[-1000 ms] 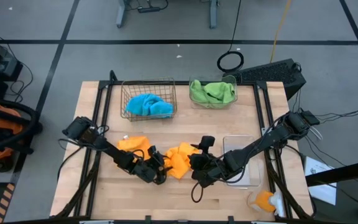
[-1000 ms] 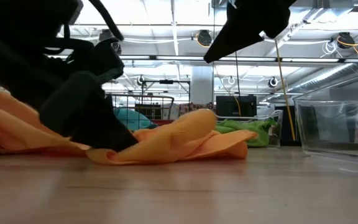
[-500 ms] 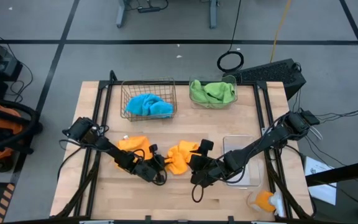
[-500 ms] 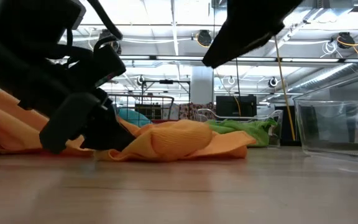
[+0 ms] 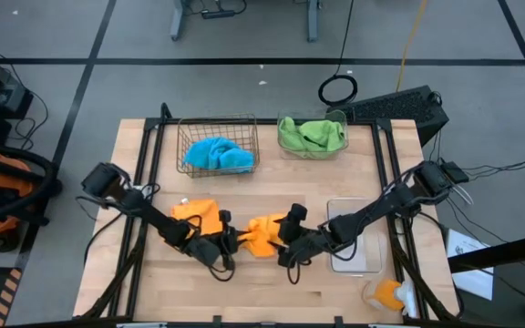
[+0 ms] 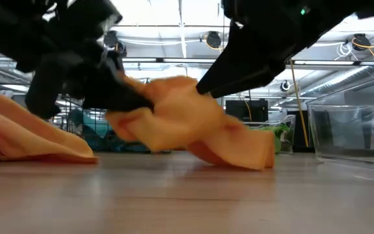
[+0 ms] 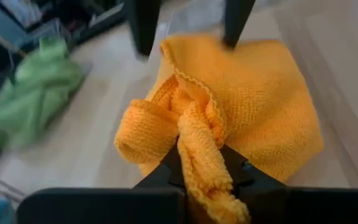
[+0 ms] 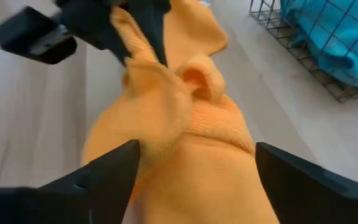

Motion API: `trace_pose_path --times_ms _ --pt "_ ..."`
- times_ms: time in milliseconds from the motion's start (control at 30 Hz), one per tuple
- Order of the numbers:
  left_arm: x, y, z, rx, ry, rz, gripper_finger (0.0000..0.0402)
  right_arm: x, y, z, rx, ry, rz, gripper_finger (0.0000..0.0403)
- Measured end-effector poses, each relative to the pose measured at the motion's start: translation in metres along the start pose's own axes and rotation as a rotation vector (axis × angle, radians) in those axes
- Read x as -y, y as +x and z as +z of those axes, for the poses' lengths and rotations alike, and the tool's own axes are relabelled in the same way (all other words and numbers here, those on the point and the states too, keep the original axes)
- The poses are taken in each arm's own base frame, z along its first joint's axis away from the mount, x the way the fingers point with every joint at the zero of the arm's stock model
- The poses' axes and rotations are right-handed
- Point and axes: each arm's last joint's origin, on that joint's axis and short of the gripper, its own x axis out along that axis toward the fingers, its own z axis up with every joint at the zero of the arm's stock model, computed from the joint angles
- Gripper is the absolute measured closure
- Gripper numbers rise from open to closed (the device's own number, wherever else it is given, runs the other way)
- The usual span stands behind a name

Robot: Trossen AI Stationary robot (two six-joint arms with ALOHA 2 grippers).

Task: Sort microfiber towel by color & place in baskets
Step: Put the right orange microfiber towel into the bottom transparent bin

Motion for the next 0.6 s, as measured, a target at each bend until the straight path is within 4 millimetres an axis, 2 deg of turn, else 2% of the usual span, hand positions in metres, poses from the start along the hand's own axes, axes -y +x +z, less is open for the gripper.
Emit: trace_pose_path --times_ms 267,433,600 --pt "-0.003 -0.003 0.004 0.012 0.102 0.061 0.0367 0.010 0.005 -0.017 -0.038 0.011 0.055 0.0065" --pt "-0.006 -0.004 0.005 -0.003 0.154 0.157 0.0367 0.013 0.005 -0.028 -0.085 0.032 0.057 0.0073" --pt "-0.006 -0.004 0.005 -0.007 0.173 0.172 0.0367 0.016 0.005 -0.034 -0.118 0.012 0.042 0.0091"
